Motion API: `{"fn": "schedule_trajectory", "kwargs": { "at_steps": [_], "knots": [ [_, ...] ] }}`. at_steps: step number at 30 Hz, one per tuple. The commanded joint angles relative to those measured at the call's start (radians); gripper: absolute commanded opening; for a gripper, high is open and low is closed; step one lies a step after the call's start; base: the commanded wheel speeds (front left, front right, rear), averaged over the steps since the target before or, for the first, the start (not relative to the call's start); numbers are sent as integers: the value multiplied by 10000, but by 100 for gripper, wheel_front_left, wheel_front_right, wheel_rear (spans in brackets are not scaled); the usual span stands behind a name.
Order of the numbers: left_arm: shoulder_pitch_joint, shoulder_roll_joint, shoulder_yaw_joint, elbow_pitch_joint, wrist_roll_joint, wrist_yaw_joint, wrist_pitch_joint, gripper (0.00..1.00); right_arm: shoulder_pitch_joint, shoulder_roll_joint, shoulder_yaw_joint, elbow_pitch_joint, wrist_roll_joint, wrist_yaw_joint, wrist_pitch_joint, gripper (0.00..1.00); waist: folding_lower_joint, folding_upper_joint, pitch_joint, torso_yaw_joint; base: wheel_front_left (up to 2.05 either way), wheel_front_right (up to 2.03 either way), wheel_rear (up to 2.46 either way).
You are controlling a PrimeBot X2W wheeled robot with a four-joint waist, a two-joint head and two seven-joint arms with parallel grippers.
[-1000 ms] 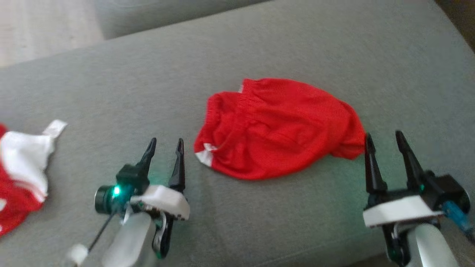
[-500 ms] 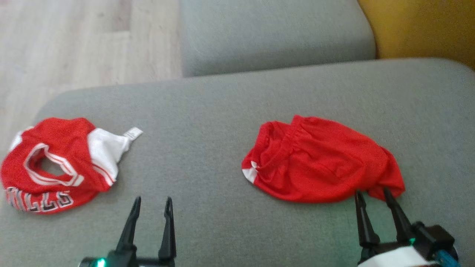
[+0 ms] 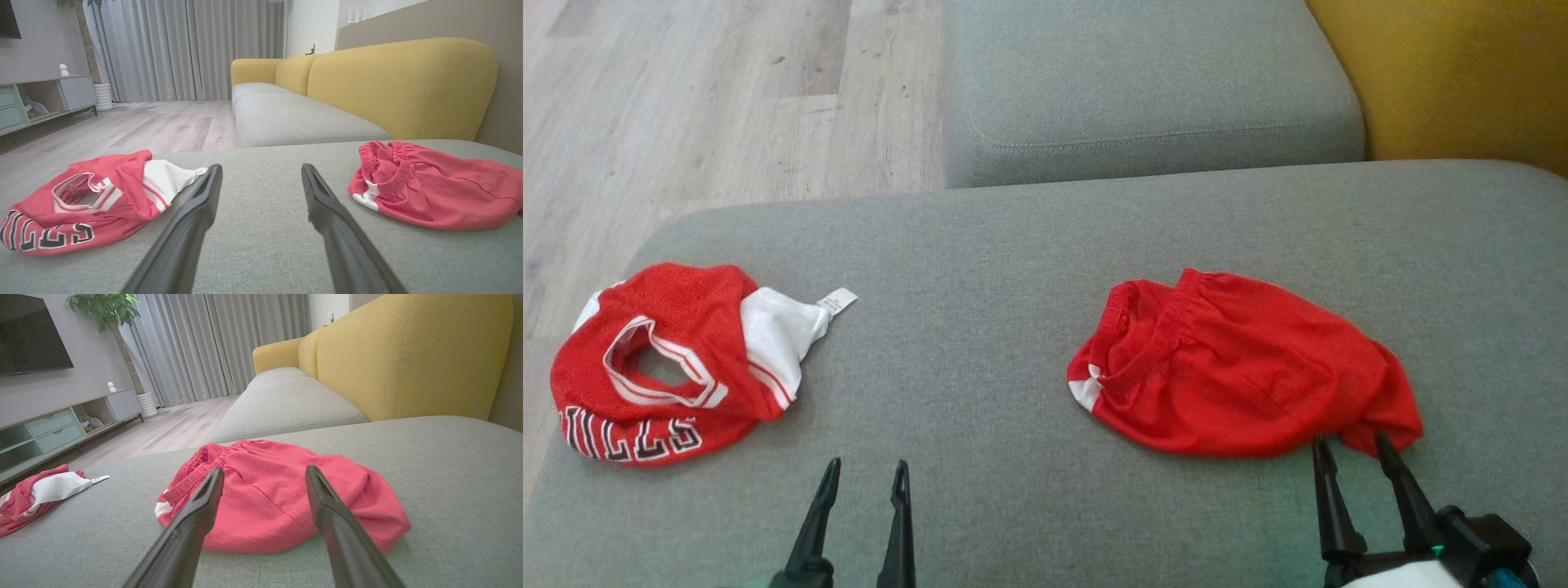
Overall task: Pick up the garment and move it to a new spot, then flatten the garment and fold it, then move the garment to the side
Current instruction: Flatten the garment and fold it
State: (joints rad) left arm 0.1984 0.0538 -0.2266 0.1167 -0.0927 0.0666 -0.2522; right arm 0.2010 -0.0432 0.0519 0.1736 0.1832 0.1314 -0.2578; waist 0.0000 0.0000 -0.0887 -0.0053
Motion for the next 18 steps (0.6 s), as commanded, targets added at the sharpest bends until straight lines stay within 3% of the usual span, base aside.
{"fn": "schedule_trajectory", "kwargs": {
  "at_steps": [1, 11, 18],
  "knots": [
    [-420, -34, 282, -281, -13, 101, -95, 100, -260, -70, 172, -350, -70, -7, -40, 100, 0, 0, 19, -4, 0, 0, 0],
    [-607, -8, 162, 336, 413, -77, -95, 100, -383, -70, 266, -333, -72, -7, -40, 100, 0, 0, 219, -261, 0, 0, 0],
    [-1998, 390, -439, 1092, 1184, -510, -95, 100, -601, -70, 424, -377, -249, -7, -40, 100, 0, 0, 920, -841, 0, 0, 0]
  ]
}}
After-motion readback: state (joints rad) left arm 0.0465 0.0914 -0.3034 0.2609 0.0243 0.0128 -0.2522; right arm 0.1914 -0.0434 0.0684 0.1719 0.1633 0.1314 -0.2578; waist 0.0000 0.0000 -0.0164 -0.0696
